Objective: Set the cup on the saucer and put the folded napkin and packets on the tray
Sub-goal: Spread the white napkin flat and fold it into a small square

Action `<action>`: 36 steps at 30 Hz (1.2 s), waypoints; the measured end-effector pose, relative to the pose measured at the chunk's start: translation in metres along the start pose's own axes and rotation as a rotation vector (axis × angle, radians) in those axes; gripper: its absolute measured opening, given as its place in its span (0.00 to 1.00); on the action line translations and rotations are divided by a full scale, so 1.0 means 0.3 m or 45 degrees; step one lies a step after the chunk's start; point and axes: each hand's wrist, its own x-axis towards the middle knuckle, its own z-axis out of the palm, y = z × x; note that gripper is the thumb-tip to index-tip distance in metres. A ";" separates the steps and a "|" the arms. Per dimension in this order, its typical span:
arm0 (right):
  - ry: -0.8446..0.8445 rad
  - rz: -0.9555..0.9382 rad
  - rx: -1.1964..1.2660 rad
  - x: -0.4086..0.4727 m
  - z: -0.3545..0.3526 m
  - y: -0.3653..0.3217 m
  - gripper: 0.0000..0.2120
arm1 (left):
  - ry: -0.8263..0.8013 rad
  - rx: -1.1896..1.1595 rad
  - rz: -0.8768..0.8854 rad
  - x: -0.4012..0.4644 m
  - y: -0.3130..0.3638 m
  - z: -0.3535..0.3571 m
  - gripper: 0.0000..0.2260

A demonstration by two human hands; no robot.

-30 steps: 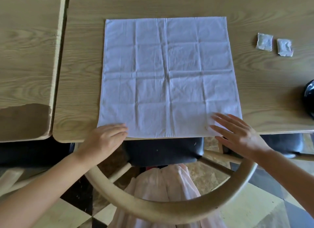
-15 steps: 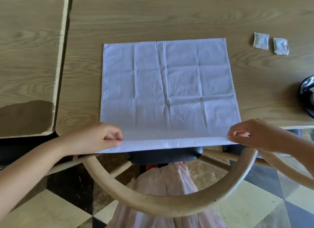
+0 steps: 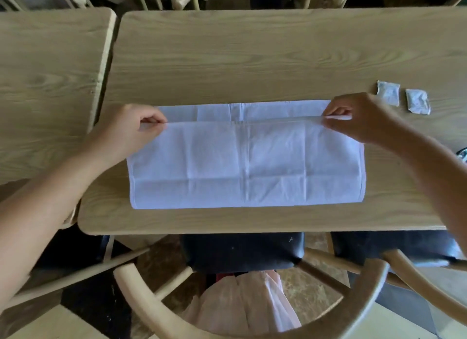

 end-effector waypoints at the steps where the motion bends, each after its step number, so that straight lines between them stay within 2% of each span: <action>1: -0.007 0.016 -0.022 0.046 0.025 0.012 0.01 | 0.033 0.036 0.011 0.035 -0.020 0.018 0.07; 5: -0.090 0.063 -0.115 0.177 0.122 0.074 0.03 | 0.042 0.106 0.022 0.143 -0.071 0.098 0.04; 9: -0.098 -0.003 -0.359 0.225 0.174 0.124 0.03 | -0.014 0.220 0.091 0.209 -0.106 0.148 0.03; 14: -0.112 -0.001 -0.316 0.254 0.183 0.146 0.02 | -0.111 0.171 -0.012 0.252 -0.150 0.178 0.03; 21: -0.066 0.046 -0.199 0.298 0.150 0.156 0.03 | -0.045 0.117 0.010 0.315 -0.161 0.178 0.03; 31: 0.123 0.115 -0.106 0.322 0.161 0.149 0.02 | 0.231 0.098 -0.020 0.351 -0.151 0.241 0.03; 36: 0.198 0.149 -0.130 0.319 0.183 0.151 0.07 | 0.246 0.161 -0.010 0.342 -0.143 0.248 0.04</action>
